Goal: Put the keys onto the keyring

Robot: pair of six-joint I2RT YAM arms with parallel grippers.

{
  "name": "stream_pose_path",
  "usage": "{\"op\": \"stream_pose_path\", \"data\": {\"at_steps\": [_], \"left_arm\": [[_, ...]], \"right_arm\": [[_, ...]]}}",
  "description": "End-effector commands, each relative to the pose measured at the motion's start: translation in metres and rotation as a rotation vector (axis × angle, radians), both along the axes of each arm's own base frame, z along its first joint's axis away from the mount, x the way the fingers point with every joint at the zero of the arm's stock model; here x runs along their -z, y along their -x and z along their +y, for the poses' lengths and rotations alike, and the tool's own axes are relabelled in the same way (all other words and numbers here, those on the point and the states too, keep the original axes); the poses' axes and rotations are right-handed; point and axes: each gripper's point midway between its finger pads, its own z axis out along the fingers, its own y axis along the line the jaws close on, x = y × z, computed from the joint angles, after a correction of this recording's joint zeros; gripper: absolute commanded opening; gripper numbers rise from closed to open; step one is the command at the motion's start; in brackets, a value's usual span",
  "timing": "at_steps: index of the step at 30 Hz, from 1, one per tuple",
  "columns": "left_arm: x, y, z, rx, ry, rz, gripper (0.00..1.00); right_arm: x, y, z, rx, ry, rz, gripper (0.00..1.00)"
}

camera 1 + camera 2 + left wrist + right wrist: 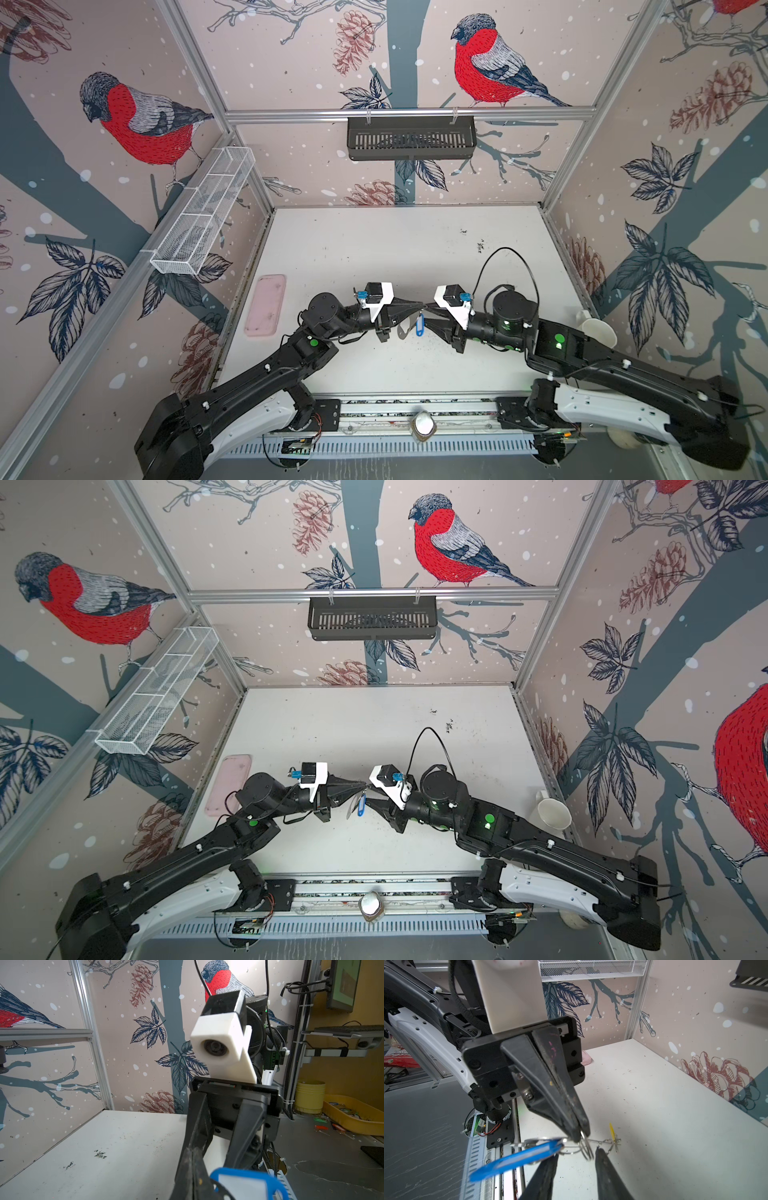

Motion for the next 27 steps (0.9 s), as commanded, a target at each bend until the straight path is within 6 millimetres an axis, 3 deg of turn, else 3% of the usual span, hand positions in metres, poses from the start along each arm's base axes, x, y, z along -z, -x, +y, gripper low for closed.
{"op": "stream_pose_path", "data": {"at_steps": [1,5,8,12,20,27], "left_arm": [[-0.018,0.008,0.006,0.023,0.073,-0.052,0.0],[-0.017,0.011,0.008,0.034,0.082,-0.053,0.0],[-0.017,0.013,0.009,0.043,0.087,-0.056,0.0],[-0.017,0.014,0.009,0.054,0.089,-0.057,0.0],[-0.018,0.019,0.009,0.087,0.091,-0.063,0.0],[-0.016,0.02,0.006,0.109,0.088,-0.055,0.0]], "right_arm": [[-0.008,-0.001,-0.013,0.037,-0.021,-0.025,0.41],[-0.021,0.001,-0.028,0.067,-0.06,-0.046,0.44],[-0.032,0.002,-0.03,0.062,-0.085,-0.061,0.35],[-0.036,0.003,-0.021,0.032,-0.09,-0.072,0.21],[-0.023,0.003,0.001,-0.023,-0.042,-0.058,0.15],[-0.024,0.003,0.007,-0.037,-0.052,-0.058,0.14]]}}
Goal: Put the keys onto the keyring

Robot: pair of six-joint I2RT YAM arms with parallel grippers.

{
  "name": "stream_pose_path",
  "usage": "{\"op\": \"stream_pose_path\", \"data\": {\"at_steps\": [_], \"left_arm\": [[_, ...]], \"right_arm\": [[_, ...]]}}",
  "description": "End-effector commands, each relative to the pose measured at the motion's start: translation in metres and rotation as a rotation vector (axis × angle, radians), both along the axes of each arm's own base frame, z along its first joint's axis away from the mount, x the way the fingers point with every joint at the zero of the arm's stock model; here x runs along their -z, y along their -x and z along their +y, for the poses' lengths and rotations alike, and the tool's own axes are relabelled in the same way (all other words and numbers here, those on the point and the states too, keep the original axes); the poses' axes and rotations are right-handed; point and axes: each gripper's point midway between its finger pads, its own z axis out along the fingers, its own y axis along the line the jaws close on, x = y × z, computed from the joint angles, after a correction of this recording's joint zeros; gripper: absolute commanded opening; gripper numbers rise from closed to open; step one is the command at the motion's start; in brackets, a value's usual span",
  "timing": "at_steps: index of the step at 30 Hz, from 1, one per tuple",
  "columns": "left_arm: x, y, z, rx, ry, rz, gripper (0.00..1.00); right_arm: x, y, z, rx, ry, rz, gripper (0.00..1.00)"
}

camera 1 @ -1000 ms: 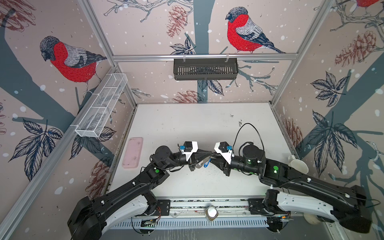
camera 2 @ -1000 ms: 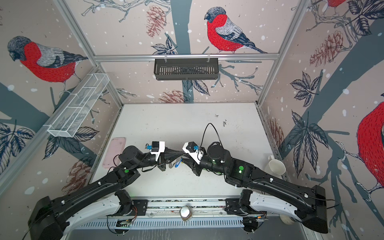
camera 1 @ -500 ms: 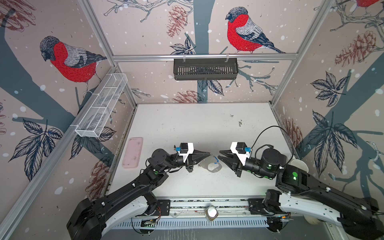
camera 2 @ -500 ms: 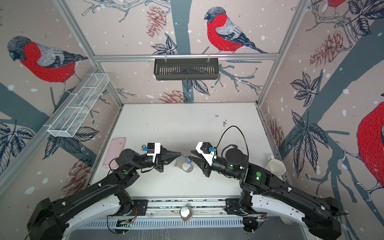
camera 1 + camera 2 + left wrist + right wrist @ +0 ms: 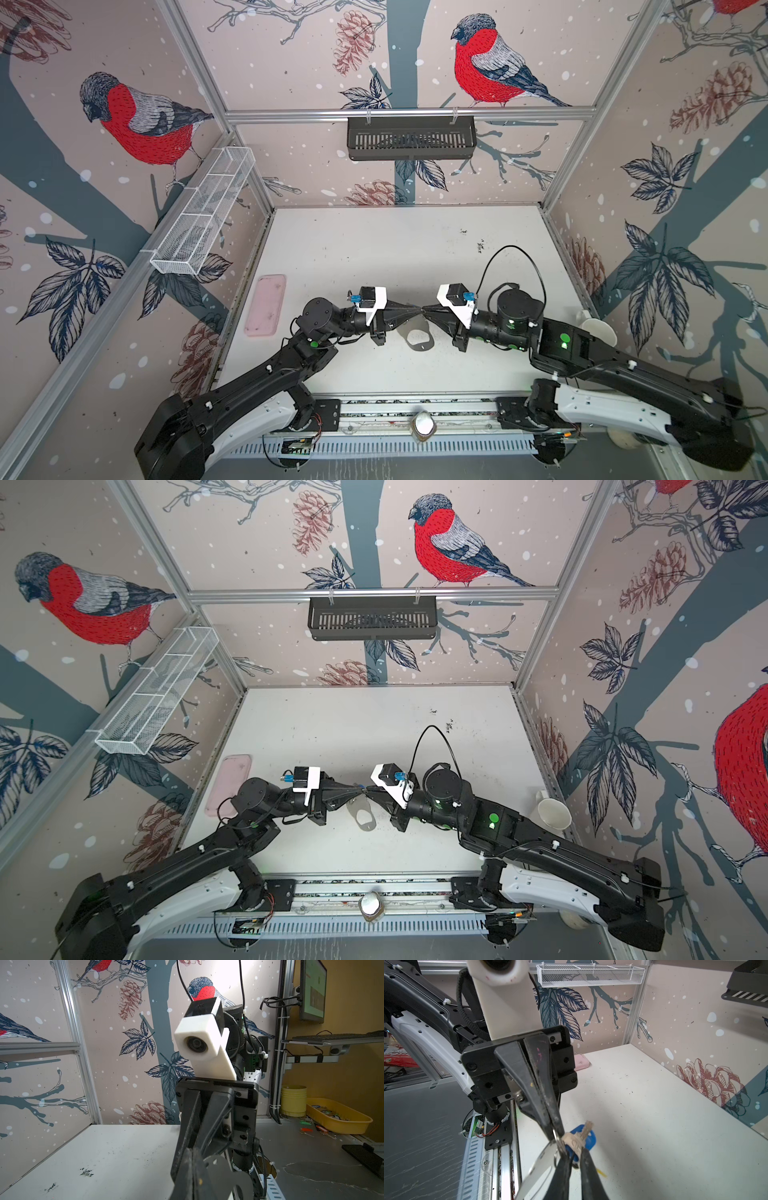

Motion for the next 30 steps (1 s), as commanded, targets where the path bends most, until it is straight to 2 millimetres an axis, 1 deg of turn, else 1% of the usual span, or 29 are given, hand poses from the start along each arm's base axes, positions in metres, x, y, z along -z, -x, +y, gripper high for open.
{"op": "stream_pose_path", "data": {"at_steps": [1,5,7,10,14,16,19,21,24,28,30], "left_arm": [[-0.01,0.007,0.002,0.034,0.035,-0.033,0.0],[-0.009,0.006,0.001,0.033,0.034,-0.033,0.0],[-0.009,0.006,0.002,0.029,0.037,-0.037,0.0],[-0.009,0.005,0.003,0.015,0.037,-0.04,0.0],[-0.009,0.005,0.004,0.012,0.035,-0.04,0.0],[-0.009,0.006,0.004,0.016,0.035,-0.04,0.0],[-0.009,0.006,0.004,0.017,0.035,-0.041,0.0],[-0.01,0.006,0.005,0.015,0.037,-0.044,0.0],[-0.01,0.007,0.005,0.018,0.037,-0.048,0.0],[-0.01,0.009,0.005,0.027,0.037,-0.049,0.0],[-0.01,0.01,0.005,0.033,0.037,-0.049,0.0]], "right_arm": [[-0.018,0.002,0.005,-0.024,-0.062,-0.033,0.14],[-0.022,0.003,0.005,-0.026,-0.071,-0.038,0.14],[-0.024,0.004,0.003,-0.031,-0.075,-0.041,0.19],[-0.026,0.006,-0.001,-0.024,-0.083,-0.037,0.31],[-0.028,0.015,-0.003,-0.062,-0.101,-0.029,0.35],[-0.024,0.02,-0.001,-0.09,-0.094,-0.025,0.36],[-0.019,0.015,-0.001,-0.06,-0.082,-0.025,0.36],[-0.022,0.013,-0.003,-0.042,-0.088,-0.032,0.35],[-0.026,0.009,-0.007,-0.014,-0.099,-0.044,0.27],[-0.03,0.009,-0.006,-0.015,-0.102,-0.049,0.2],[-0.029,0.008,-0.004,-0.018,-0.095,-0.049,0.19]]}}
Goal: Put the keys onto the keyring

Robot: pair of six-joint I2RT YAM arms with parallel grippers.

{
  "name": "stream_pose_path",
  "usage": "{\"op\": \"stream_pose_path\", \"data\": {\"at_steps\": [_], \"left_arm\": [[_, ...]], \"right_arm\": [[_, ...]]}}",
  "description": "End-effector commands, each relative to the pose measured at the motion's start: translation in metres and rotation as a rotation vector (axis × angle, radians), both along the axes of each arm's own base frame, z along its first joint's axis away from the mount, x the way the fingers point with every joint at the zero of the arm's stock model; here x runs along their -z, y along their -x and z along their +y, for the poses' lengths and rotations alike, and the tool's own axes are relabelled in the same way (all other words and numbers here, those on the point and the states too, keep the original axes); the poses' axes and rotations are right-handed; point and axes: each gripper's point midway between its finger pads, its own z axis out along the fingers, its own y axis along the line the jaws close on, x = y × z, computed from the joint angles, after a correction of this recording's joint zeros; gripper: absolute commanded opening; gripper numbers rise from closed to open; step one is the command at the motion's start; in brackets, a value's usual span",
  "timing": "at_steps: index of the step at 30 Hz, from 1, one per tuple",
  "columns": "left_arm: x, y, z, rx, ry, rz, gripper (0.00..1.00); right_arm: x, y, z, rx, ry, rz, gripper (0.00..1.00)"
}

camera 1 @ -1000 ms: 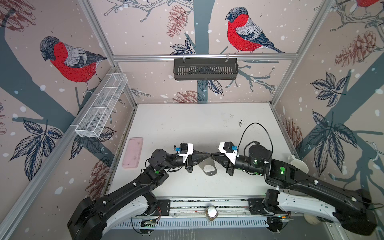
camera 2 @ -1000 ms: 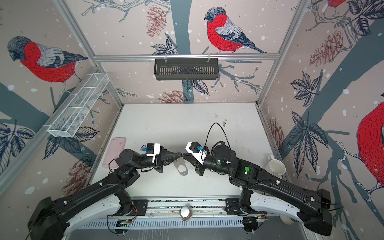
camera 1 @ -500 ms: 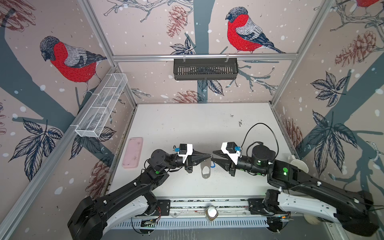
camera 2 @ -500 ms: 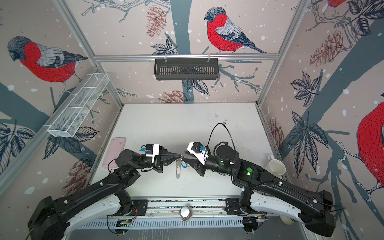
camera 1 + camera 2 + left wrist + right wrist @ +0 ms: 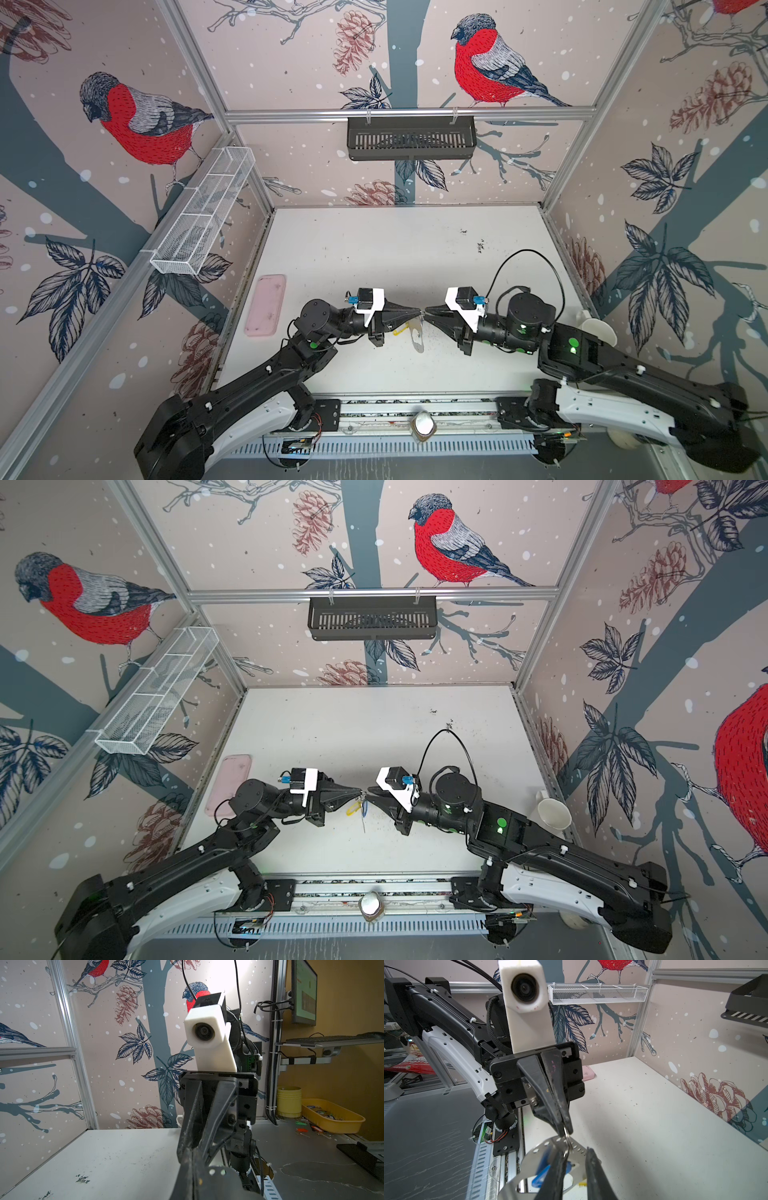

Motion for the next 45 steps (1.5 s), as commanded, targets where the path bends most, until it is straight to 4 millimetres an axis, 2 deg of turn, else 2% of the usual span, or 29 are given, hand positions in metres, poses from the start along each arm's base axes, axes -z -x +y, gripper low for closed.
{"op": "stream_pose_path", "data": {"at_steps": [1,14,18,24,28,31,34,36,40,45], "left_arm": [[-0.007,0.005,0.002,0.018,0.023,-0.037,0.0],[-0.008,0.01,0.001,0.055,0.031,-0.04,0.0],[-0.008,0.01,0.001,0.055,0.034,-0.042,0.0],[-0.009,0.001,0.002,-0.004,0.022,-0.026,0.02],[-0.012,-0.011,0.01,-0.132,-0.027,-0.044,0.23],[-0.01,-0.03,0.021,-0.288,-0.109,-0.026,0.28],[0.001,-0.054,0.036,-0.462,-0.211,0.032,0.29],[0.009,-0.059,0.041,-0.504,-0.262,0.058,0.28],[0.016,-0.055,0.04,-0.484,-0.272,0.061,0.23],[0.01,-0.041,0.035,-0.409,-0.225,0.001,0.23]], "right_arm": [[-0.011,-0.003,0.002,0.009,-0.026,-0.022,0.18],[-0.008,-0.003,0.015,-0.019,-0.009,-0.021,0.16],[-0.01,-0.003,0.014,-0.022,-0.012,-0.032,0.01],[-0.012,-0.003,0.01,-0.02,0.035,-0.051,0.0],[-0.007,-0.012,0.007,0.022,0.147,-0.052,0.0],[-0.002,-0.02,0.006,0.048,0.26,-0.038,0.0],[0.0,-0.026,0.006,0.059,0.371,-0.011,0.0],[-0.001,-0.027,0.007,0.052,0.447,0.01,0.0],[0.001,-0.034,0.01,0.052,0.596,0.042,0.0],[0.002,-0.033,0.014,0.016,0.695,0.05,0.0]]}}
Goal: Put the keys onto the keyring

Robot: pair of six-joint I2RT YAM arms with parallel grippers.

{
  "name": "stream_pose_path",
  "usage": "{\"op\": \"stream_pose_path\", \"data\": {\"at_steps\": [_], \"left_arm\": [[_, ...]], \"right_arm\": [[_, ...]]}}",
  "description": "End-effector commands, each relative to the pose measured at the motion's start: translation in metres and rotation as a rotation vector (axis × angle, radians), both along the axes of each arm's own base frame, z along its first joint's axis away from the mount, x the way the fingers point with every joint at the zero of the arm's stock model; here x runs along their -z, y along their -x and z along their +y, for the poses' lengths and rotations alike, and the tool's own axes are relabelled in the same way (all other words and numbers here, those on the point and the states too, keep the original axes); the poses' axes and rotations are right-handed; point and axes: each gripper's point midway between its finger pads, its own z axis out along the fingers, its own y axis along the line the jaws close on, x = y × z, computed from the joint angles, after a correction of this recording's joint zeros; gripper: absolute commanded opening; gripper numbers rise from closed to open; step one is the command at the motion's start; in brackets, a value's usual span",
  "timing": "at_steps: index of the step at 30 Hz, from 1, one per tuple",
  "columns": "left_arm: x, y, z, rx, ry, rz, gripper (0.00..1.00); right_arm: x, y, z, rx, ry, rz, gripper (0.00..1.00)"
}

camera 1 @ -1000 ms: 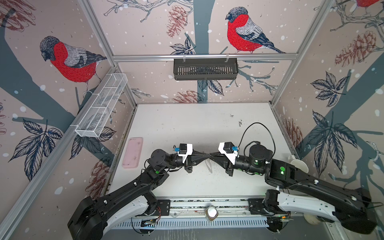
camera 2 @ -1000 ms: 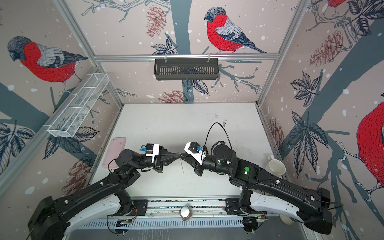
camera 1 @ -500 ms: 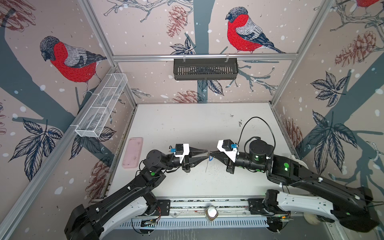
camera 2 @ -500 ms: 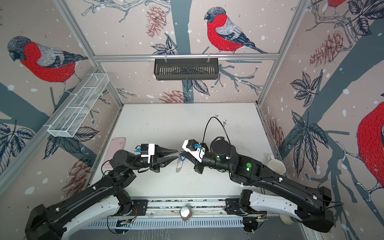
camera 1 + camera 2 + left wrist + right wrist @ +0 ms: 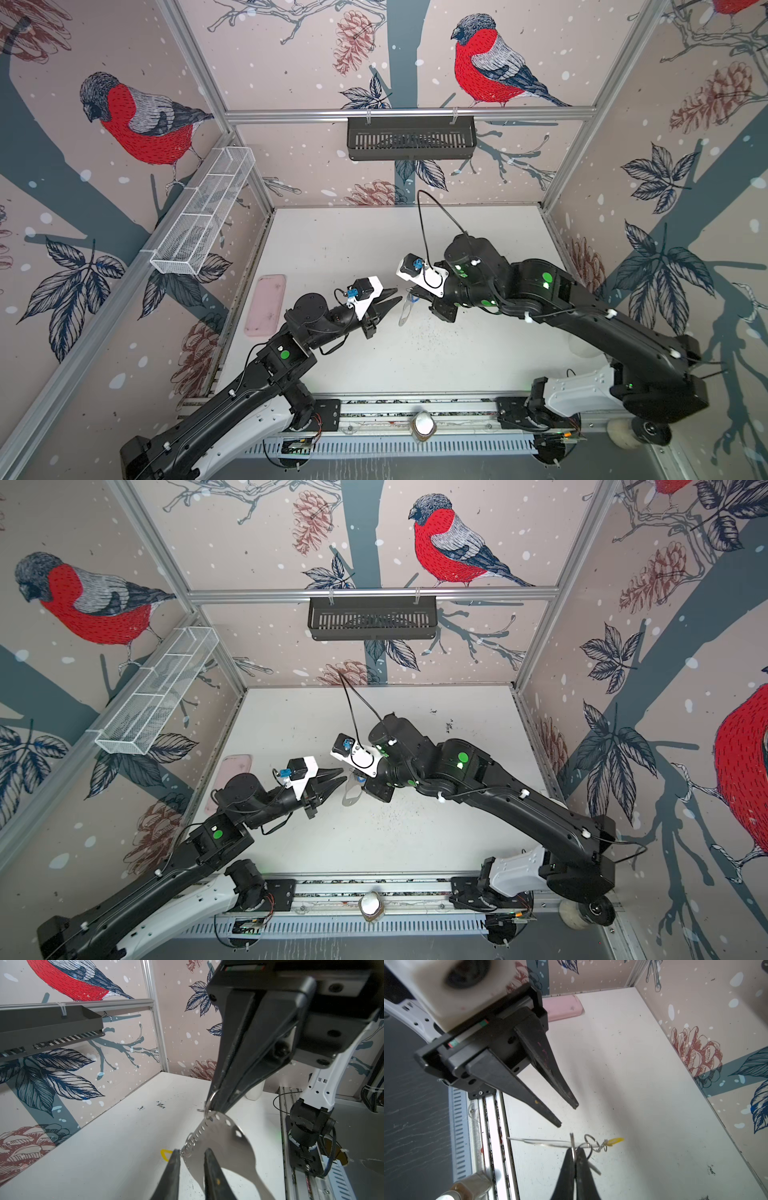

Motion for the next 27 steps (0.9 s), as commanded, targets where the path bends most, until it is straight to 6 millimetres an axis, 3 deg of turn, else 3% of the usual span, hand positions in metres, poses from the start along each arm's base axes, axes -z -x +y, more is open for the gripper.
{"op": "stream_pose_path", "data": {"at_steps": [1,10,17,27], "left_arm": [[-0.008,0.01,-0.002,0.054,0.015,-0.057,0.23],[-0.024,0.032,-0.009,0.188,0.028,-0.104,0.23],[-0.016,0.033,-0.023,0.261,-0.004,-0.064,0.24],[-0.011,0.037,-0.027,0.301,-0.02,-0.05,0.18]], "right_arm": [[0.015,0.01,-0.015,-0.032,0.112,0.029,0.0],[0.025,0.022,-0.006,-0.101,0.109,0.072,0.0],[0.024,0.025,0.001,-0.135,0.082,0.068,0.0],[0.022,0.026,0.003,-0.149,0.07,0.059,0.0]]}}
